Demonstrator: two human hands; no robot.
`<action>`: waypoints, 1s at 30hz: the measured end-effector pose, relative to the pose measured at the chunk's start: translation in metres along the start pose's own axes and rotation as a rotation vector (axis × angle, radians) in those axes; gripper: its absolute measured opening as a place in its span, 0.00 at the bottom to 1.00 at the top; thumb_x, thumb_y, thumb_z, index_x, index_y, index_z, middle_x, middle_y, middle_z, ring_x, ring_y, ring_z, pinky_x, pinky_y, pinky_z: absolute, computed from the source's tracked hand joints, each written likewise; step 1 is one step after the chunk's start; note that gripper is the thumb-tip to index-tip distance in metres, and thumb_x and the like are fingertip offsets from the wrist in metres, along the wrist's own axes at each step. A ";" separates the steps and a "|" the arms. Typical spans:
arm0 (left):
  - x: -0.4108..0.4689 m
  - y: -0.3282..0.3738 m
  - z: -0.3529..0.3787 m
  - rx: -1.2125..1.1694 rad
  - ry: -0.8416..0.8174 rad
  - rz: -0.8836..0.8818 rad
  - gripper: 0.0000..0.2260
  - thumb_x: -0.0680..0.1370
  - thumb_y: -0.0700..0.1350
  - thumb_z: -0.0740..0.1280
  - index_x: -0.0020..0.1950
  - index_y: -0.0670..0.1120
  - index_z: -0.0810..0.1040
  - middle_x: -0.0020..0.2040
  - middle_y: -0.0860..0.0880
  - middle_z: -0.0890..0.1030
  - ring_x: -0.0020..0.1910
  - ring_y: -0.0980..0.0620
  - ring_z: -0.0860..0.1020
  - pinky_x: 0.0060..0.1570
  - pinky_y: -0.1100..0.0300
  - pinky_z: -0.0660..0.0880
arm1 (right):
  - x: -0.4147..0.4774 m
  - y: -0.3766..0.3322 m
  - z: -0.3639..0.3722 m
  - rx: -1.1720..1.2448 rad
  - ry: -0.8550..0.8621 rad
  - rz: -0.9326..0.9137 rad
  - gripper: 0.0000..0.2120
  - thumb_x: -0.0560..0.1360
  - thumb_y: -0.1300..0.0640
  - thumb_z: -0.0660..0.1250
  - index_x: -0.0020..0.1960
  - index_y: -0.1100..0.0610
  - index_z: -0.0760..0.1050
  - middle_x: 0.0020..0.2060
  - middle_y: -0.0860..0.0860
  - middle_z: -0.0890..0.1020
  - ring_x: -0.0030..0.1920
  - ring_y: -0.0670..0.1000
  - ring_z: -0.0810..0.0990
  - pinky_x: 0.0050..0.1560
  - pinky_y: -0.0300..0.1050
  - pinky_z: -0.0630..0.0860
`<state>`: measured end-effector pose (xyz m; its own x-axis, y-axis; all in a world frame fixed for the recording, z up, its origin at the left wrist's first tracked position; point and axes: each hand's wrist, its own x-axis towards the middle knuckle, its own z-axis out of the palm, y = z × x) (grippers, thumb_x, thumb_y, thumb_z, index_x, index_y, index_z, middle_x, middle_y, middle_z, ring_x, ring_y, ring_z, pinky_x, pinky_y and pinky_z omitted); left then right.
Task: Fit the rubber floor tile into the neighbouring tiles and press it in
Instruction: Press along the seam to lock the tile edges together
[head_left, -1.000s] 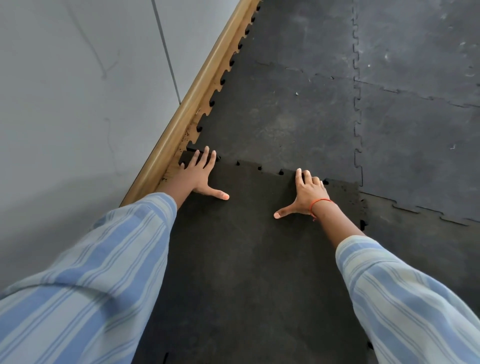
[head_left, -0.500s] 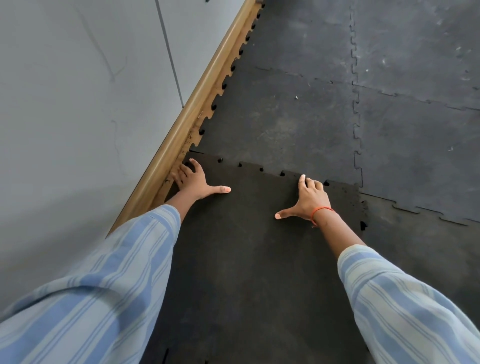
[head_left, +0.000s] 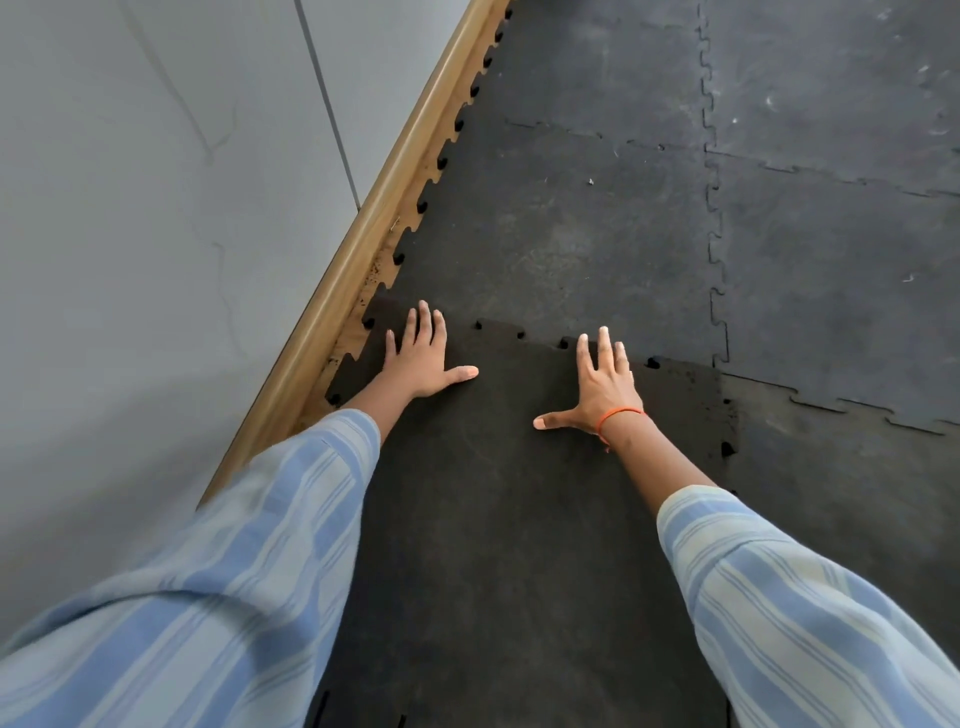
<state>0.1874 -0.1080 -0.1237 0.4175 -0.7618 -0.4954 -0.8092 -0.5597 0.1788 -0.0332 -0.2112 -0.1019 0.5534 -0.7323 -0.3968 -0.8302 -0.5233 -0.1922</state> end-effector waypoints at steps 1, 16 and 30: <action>0.002 0.001 0.001 0.005 -0.013 0.002 0.46 0.76 0.69 0.56 0.78 0.43 0.35 0.78 0.43 0.32 0.77 0.44 0.35 0.74 0.40 0.41 | 0.001 -0.001 0.000 -0.010 -0.003 -0.010 0.65 0.58 0.34 0.75 0.77 0.56 0.38 0.77 0.55 0.37 0.77 0.60 0.38 0.74 0.60 0.48; 0.006 0.062 -0.012 0.020 -0.222 0.067 0.36 0.83 0.55 0.55 0.78 0.41 0.36 0.78 0.43 0.32 0.78 0.44 0.37 0.75 0.42 0.45 | 0.005 0.000 0.000 -0.010 -0.053 -0.018 0.63 0.60 0.34 0.75 0.77 0.61 0.42 0.78 0.55 0.41 0.77 0.57 0.39 0.74 0.63 0.50; 0.009 0.067 -0.002 0.138 -0.221 0.136 0.29 0.84 0.53 0.49 0.79 0.50 0.35 0.77 0.54 0.30 0.77 0.45 0.33 0.74 0.36 0.43 | 0.009 0.008 0.007 -0.049 -0.148 -0.040 0.61 0.64 0.32 0.69 0.76 0.61 0.35 0.76 0.54 0.34 0.76 0.55 0.33 0.75 0.60 0.43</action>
<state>0.1374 -0.1530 -0.1142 0.2132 -0.7291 -0.6503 -0.9067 -0.3956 0.1463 -0.0350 -0.2190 -0.1132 0.5675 -0.6401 -0.5178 -0.8012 -0.5742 -0.1683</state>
